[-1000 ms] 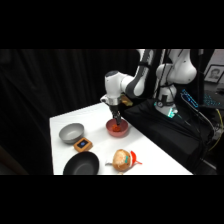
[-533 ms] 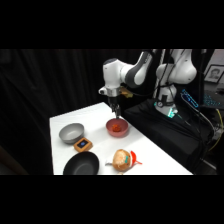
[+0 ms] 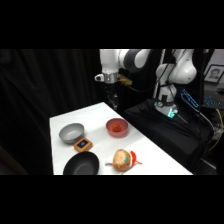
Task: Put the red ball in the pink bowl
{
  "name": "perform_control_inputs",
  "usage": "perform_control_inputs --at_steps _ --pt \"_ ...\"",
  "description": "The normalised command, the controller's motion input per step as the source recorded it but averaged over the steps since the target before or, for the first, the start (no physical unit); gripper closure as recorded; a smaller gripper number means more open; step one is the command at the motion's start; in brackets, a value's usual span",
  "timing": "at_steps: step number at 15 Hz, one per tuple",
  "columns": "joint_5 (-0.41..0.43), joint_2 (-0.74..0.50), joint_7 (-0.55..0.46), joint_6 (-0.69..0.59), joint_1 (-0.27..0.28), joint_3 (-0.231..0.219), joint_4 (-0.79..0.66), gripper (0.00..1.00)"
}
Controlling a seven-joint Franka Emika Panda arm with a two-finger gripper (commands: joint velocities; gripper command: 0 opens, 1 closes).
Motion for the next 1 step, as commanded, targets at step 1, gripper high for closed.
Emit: perform_control_inputs --at_steps 1 --pt "-0.06 -0.17 -0.09 -0.25 -0.036 0.033 0.13 0.0"
